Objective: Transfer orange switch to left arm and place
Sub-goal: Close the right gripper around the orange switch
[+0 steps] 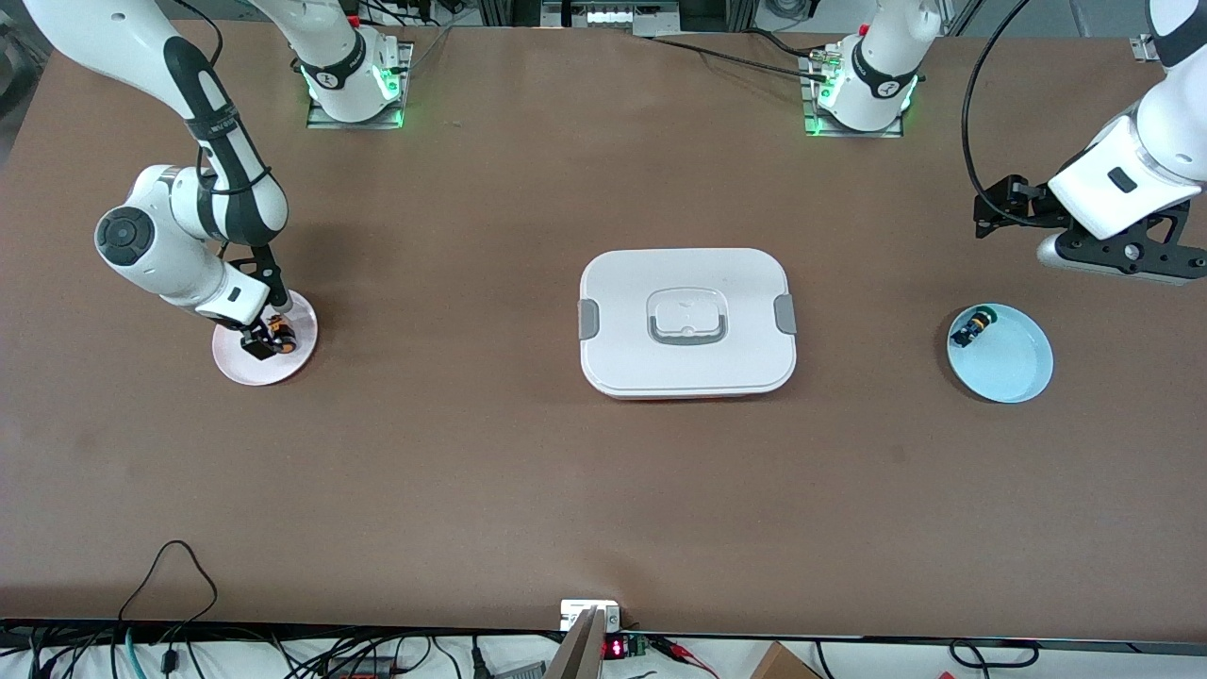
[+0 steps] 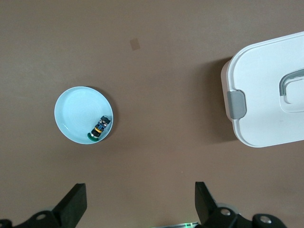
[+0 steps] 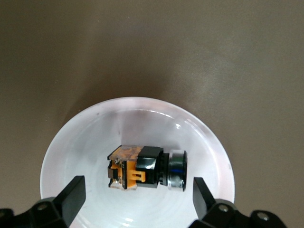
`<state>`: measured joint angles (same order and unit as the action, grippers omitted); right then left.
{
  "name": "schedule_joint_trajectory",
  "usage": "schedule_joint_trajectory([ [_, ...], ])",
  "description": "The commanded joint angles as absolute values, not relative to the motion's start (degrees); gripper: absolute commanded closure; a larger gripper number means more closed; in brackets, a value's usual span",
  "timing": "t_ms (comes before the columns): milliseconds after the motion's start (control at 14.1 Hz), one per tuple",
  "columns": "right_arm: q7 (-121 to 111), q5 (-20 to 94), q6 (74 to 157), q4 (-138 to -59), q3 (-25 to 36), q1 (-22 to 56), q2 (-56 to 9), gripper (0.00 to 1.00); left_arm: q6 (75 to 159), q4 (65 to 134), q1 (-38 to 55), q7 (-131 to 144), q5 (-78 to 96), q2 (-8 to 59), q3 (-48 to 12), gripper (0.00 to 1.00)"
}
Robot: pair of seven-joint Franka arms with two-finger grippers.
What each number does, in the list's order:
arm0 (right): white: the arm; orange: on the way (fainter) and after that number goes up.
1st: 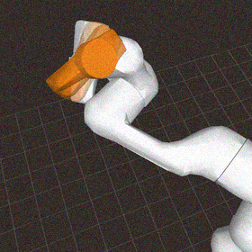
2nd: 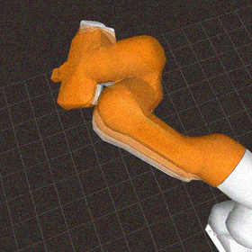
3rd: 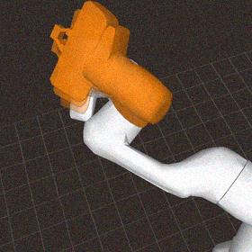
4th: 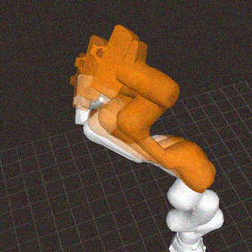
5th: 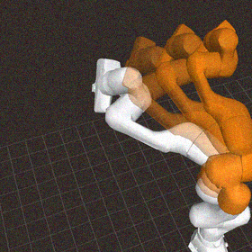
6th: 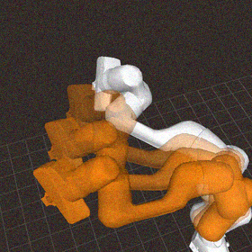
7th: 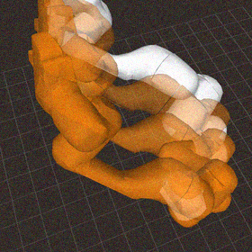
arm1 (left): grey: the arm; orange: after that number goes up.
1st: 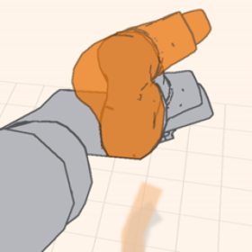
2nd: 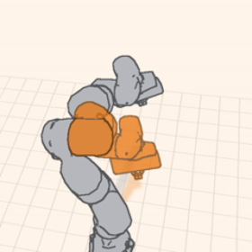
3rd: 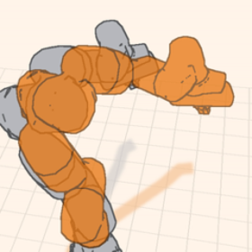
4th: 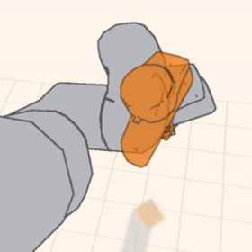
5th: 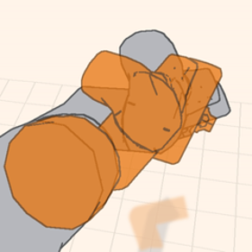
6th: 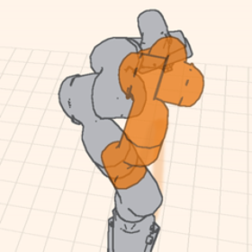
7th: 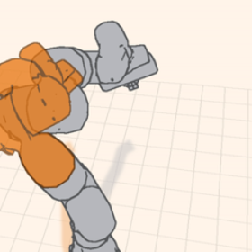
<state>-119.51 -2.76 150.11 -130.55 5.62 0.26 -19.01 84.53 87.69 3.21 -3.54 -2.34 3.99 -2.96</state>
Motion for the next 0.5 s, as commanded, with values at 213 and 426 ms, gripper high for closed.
schedule_joint_trajectory([
  [213, -122.70, -0.79, 154.68, -132.01, 5.19, -0.09, -19.25, 0.00, 84.11, 86.75, 3.34, -3.43, -1.93, 3.96, -2.90, 0.00],
  [426, -122.70, -0.79, 155.39, -132.01, 5.19, -0.09, -19.86, 0.00, 84.11, 86.75, 3.34, -3.43, -1.93, 3.96, -2.99, 0.00],
])
